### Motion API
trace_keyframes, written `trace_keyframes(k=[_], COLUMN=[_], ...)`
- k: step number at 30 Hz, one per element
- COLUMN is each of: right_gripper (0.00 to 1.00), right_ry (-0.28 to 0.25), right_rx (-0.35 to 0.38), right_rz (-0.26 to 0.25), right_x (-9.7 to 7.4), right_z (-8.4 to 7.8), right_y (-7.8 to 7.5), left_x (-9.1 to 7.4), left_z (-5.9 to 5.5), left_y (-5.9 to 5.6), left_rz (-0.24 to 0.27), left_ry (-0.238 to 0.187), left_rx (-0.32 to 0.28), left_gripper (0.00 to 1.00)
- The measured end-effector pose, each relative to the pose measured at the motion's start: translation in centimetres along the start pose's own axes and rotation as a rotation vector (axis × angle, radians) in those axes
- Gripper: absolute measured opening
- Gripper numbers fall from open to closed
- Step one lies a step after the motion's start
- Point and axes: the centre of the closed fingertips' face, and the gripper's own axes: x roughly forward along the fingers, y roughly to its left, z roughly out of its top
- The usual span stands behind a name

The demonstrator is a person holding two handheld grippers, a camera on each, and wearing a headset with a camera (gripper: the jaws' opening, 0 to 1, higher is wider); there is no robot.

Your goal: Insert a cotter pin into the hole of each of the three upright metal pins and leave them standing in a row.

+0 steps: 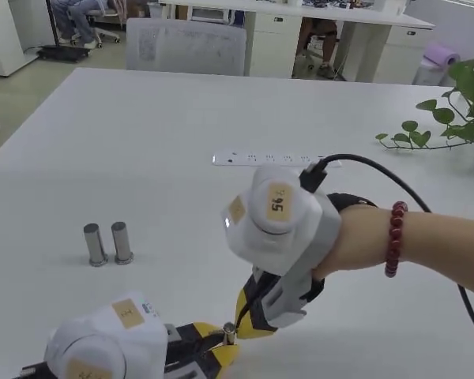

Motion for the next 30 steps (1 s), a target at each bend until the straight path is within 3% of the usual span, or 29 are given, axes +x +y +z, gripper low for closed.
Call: trace_keyframes(k=[10, 30], right_gripper=[0.07, 0.05], right_ry=[-0.053, -0.057], right_rx=[0.061, 0.071], right_rz=[0.003, -0.013], right_x=[-0.57, -0.46], right_z=[0.25, -0.45], right_y=[-0.06, 0.10], left_x=[0.00, -0.07], left_z=[0.01, -0.01], left_y=[0.01, 0.03], left_rz=[0.001, 0.006], left_ry=[0.001, 0.003], left_rx=[0.003, -0.003], left_gripper=[0.07, 0.07])
